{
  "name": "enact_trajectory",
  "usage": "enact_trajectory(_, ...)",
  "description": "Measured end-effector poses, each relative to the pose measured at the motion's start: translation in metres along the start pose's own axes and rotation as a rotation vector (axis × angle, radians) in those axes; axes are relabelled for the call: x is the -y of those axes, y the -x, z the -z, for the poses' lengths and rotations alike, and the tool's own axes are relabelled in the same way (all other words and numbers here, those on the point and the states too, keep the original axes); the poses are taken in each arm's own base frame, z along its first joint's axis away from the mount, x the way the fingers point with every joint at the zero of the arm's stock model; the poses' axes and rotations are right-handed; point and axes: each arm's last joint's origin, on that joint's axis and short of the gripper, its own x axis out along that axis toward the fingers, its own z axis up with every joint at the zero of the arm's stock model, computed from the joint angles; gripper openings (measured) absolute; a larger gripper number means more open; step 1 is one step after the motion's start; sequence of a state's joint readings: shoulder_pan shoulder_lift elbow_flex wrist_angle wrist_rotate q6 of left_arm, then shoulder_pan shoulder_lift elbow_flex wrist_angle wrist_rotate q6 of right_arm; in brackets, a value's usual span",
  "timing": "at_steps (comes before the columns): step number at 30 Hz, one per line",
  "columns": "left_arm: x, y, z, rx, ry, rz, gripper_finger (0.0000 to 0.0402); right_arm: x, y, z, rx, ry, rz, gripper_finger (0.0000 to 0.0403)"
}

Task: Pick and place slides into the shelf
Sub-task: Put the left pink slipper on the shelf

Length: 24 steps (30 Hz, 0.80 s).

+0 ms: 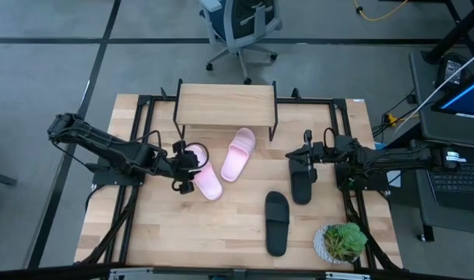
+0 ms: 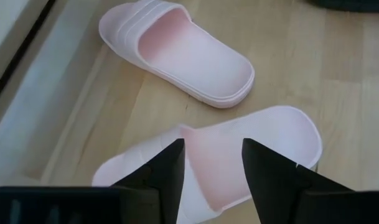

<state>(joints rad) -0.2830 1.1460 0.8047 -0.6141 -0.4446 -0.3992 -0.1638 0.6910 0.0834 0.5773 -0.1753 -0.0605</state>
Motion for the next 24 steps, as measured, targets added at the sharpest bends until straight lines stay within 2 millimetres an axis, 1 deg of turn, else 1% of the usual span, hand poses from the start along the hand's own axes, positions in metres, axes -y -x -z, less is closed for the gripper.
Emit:
enact_trajectory(3,0.006,-0.005,0.002,-0.029,-0.006,0.013,0.0152,0.000,0.000,0.001,-0.007,-0.001,0.000,0.0006)
enact_trajectory(10,0.017,-0.027,0.009,-0.113,-0.038,-0.028,0.0153,0.000,0.000,0.002,-0.017,0.001,-0.001,0.0006)
enact_trajectory(18,0.016,-0.050,0.014,-0.179,0.023,-0.119,0.0153,0.000,0.000,0.002,-0.021,0.000,-0.001,0.0006)
enact_trajectory(24,0.013,-0.061,0.016,-0.216,0.056,-0.157,0.0153,0.000,0.000,0.002,-0.024,0.018,-0.002,0.0006)
